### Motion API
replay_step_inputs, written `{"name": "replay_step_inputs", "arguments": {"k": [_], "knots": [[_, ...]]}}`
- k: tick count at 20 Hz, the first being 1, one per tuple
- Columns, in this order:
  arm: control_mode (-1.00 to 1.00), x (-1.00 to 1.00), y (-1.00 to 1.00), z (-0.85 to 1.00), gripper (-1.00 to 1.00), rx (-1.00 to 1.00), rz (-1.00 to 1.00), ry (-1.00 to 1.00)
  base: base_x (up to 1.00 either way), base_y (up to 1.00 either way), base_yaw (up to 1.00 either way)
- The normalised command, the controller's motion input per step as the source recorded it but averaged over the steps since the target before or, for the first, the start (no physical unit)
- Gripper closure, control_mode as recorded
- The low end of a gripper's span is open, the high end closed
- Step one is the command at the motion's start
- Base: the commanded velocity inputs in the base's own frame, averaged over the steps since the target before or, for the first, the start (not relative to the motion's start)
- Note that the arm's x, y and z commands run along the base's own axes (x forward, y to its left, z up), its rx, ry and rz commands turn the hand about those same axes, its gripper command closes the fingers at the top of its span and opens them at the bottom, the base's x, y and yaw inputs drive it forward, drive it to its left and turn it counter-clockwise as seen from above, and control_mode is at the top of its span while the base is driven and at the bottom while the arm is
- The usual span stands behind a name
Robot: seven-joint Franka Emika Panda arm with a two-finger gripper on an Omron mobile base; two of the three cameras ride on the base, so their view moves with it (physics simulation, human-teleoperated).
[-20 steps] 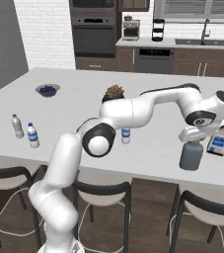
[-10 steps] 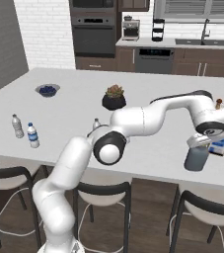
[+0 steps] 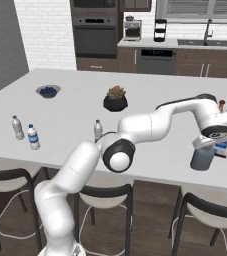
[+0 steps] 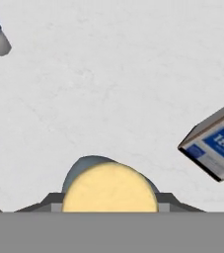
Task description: Move the plastic bottles in the middle to the plastics group, and the glass bottles in the middle to the glass group.
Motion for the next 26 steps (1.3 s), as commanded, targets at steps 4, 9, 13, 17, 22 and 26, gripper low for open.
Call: {"name": "replay_step_inputs", "arguments": {"k": [4,9,13,17,22,26], "knots": [[-1.00,0.26,-0.31,0.00,1.00,0.00,0.00,-0.03,0.00,0.00,0.00],[-1.00,0.01,-0.33,0.00,1.00,0.00,0.00,0.00,0.00,0.00,0.00],[-1.00,0.00,-0.27,0.00,1.00,0.00,0.00,0.00,0.00,0.00,0.00],[-1.00,0.00,-0.19,0.02,1.00,0.00,0.00,0.00,0.00,0.00,0.00],[-1.00,0.00,0.00,0.36,1.00,0.00,0.00,0.00,0.00,0.00,0.00],[-1.00,0.00,0.06,0.24,1.00,-0.02,0.00,0.00,0.00,0.00,0.00]]}}
